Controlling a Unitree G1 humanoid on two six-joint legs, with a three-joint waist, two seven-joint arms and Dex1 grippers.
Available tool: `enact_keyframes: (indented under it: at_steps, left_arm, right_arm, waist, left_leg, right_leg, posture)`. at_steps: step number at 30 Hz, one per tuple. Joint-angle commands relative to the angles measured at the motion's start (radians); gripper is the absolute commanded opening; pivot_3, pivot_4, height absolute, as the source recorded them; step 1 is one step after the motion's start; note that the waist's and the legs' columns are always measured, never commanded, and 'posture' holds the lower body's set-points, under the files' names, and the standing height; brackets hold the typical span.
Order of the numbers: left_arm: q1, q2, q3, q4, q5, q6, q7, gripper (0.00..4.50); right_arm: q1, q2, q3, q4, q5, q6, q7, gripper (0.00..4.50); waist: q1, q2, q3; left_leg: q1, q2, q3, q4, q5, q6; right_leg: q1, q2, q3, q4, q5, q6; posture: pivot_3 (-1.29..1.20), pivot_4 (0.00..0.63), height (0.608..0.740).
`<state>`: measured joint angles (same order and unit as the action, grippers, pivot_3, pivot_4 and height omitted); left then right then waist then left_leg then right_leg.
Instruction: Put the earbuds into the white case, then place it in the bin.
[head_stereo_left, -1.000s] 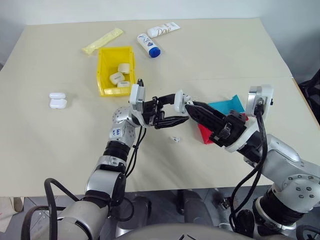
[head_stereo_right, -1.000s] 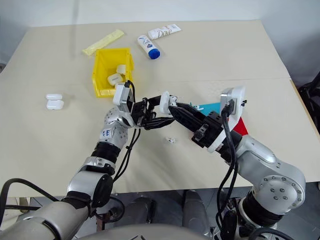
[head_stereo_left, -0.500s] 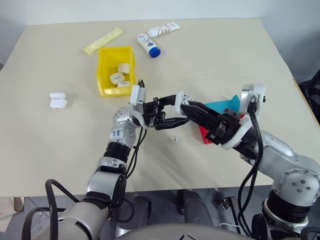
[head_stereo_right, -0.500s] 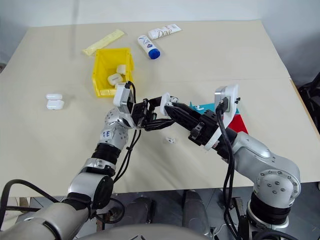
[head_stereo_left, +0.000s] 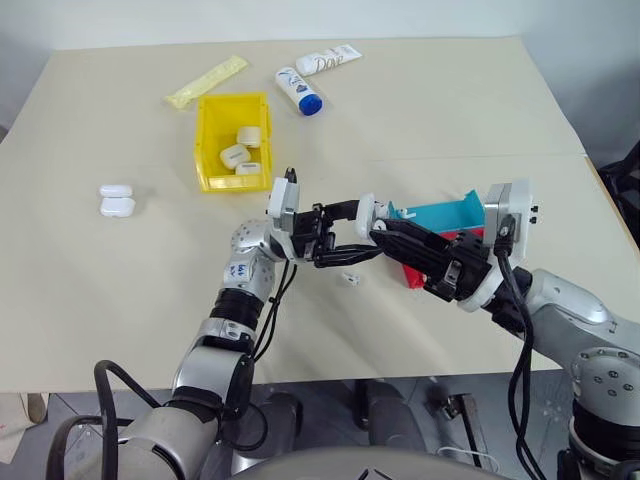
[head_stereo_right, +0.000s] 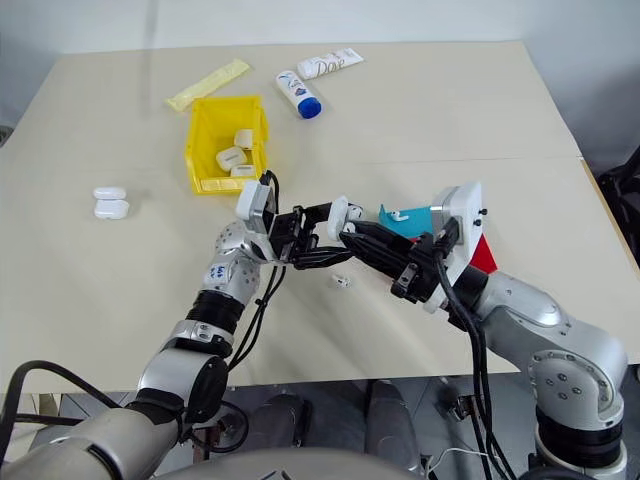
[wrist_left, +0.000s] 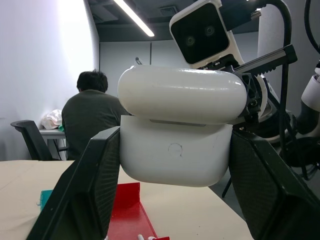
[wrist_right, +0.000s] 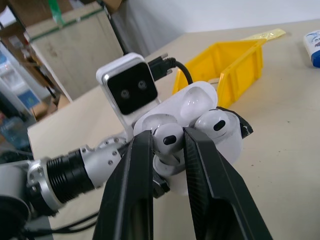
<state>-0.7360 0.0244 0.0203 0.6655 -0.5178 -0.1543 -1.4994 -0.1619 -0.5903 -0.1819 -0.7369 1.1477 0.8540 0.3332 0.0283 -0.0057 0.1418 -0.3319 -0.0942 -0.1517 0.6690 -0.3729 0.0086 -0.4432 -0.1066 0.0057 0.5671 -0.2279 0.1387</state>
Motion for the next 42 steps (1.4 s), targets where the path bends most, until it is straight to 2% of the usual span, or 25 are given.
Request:
enact_keyframes:
  at_steps: [1, 20, 22, 26, 42]
  left_arm:
    - [-0.026, 0.004, 0.049, -0.061, -0.046, -0.023, -0.002, 2.83]
    - [-0.029, 0.015, 0.038, -0.044, -0.033, -0.047, -0.022, 2.83]
    - [-0.032, 0.015, 0.038, -0.039, -0.032, -0.049, -0.021, 2.83]
    - [-0.035, 0.013, 0.041, -0.032, -0.027, -0.052, -0.024, 2.83]
    - [-0.032, 0.029, 0.048, -0.006, -0.002, -0.049, -0.022, 2.83]
  right_arm:
    - [0.019, -0.058, 0.042, 0.016, -0.045, 0.031, 0.023, 0.5]
    - [-0.061, -0.122, 0.099, 0.056, -0.061, 0.054, 0.021, 0.5]
    - [-0.065, -0.124, 0.099, 0.052, -0.058, 0.052, 0.022, 1.24]
    - [-0.079, -0.127, 0.102, 0.036, -0.062, 0.039, 0.021, 2.42]
    - [-0.099, -0.171, 0.039, 0.007, -0.014, 0.055, 0.008, 2.42]
  waist:
    - [0.001, 0.0, 0.0]
    - [0.006, 0.0, 0.0]
    - [0.006, 0.0, 0.0]
    - [0.006, 0.0, 0.0]
    - [0.025, -0.001, 0.0]
  left_leg:
    - [0.0, 0.0, 0.0, 0.0, 0.0, 0.0]
    - [0.0, 0.0, 0.0, 0.0, 0.0, 0.0]
    - [0.0, 0.0, 0.0, 0.001, 0.0, 0.0]
    - [0.0, 0.0, 0.0, 0.0, 0.0, 0.0]
    - [-0.001, -0.001, 0.0, 0.003, 0.0, 0.0]
  right_leg:
    - [0.0, 0.0, 0.0, 0.0, 0.0, 0.0]
    - [0.0, -0.001, 0.0, 0.0, 0.0, 0.0]
    - [0.0, -0.001, 0.0, 0.0, 0.0, 0.0]
    - [0.0, 0.0, 0.0, 0.0, 0.0, 0.0]
    - [0.001, -0.001, -0.001, 0.0, 0.0, 0.0]
  posture:
    - [0.0, 0.15, 0.74]
    - [0.0, 0.15, 0.74]
    - [0.0, 0.15, 0.74]
    - [0.0, 0.15, 0.74]
    - [0.0, 0.15, 0.74]
